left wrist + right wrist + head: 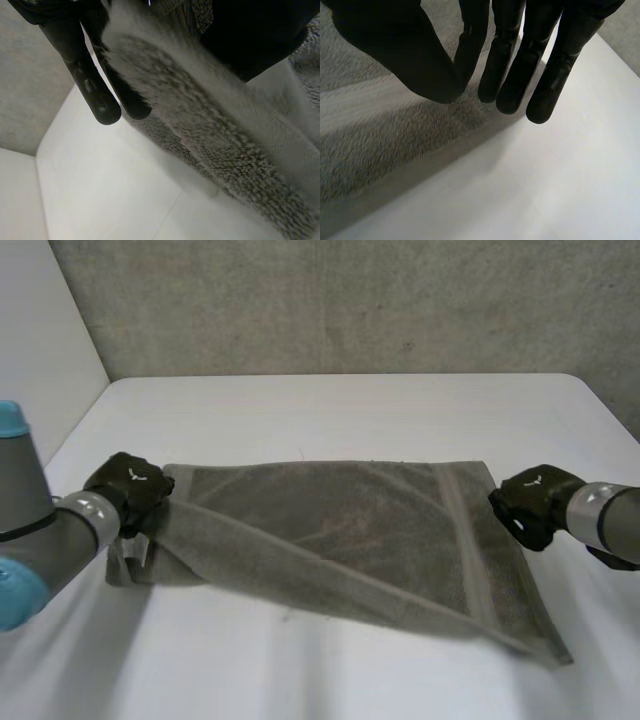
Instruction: Fold the towel.
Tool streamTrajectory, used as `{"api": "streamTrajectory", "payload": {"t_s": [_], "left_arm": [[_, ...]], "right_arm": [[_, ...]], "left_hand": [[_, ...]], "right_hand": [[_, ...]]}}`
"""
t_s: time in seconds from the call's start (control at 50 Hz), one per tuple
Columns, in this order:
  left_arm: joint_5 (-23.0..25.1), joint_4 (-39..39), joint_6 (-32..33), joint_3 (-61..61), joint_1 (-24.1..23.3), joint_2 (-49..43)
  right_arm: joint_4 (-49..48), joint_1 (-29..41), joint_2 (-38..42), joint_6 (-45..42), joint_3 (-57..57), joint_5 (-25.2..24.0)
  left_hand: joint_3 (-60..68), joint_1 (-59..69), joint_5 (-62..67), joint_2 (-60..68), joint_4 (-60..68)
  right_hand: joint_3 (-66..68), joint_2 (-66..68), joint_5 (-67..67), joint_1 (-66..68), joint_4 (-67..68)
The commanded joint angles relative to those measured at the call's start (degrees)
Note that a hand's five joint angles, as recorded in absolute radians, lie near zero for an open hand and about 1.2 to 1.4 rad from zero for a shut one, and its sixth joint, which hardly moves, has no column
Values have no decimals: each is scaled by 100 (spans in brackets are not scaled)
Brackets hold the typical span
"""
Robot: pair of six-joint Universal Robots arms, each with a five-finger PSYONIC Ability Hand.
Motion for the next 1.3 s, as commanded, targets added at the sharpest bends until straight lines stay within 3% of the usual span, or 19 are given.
{"api": "streamTrajectory", "payload": {"t_s": [0.02,0.24,0.36,0.56,0.64,0.66,0.68,0.72,0.98,1.14,1.18,1.3], "left_arm": [[-9,-125,-53,71,-69,-301],[-88,-116,-62,-87,-227,-266],[-150,-116,-62,-105,-227,-257],[-150,-116,-62,-184,-218,-169],[-150,-116,-62,-193,-210,-134],[-150,-116,-62,-219,-201,-125],[-150,-107,-62,-228,-192,-99],[-150,-116,-62,-254,-192,-47],[-132,235,-396,368,-122,42],[-123,280,-537,1380,-139,-820],[-123,297,-546,1591,-139,-978],[-150,482,-660,2567,-166,-1813]], "right_arm": [[-580,-34,-445,486,852,-148],[-800,-209,-1694,1329,2637,-551],[-898,-253,-1870,1488,3113,-869],[-1204,-315,-1835,1515,3386,-843],[-1522,-297,-1809,1506,3483,-763],[-1705,-289,-1783,1489,3518,-703],[-1880,-280,-1774,1480,3527,-632],[-1995,-271,-1765,1436,3518,-562],[-2049,-201,-1624,1410,1998,-447],[-2146,256,-394,1445,723,-429],[-2312,545,210,1410,137,-255],[-2884,687,960,1383,-551,36]], "left_hand": [[1034,1352,1092,1024,1023],[1034,1352,1092,1024,1023],[1034,1352,1092,1024,1023],[1034,1352,1092,1024,1023],[1034,1352,1092,1024,1023],[1034,1352,1092,1024,1023],[1034,1352,1092,1024,1023],[1034,1352,1092,1024,1023],[1034,1352,1092,1024,1023],[1034,1352,1092,1024,1023],[1034,1352,1092,1024,1023],[1034,1352,1092,1024,1023]], "right_hand": [[-2632,-2600,-2683,-1636,-2739],[-2754,-2723,-2805,-1758,-2861],[-2738,-2706,-2789,-1742,-2844],[-2655,-2623,-2706,-1658,-2761],[-1140,-1108,-1191,-144,-1246],[709,740,658,1705,602],[1721,1752,1669,2717,1614],[1731,1762,1680,2727,1624],[1731,1762,1680,2727,1624],[1731,1762,1680,2727,1624],[1731,1762,1680,2727,1624],[1731,1762,1680,2727,1624]]}}
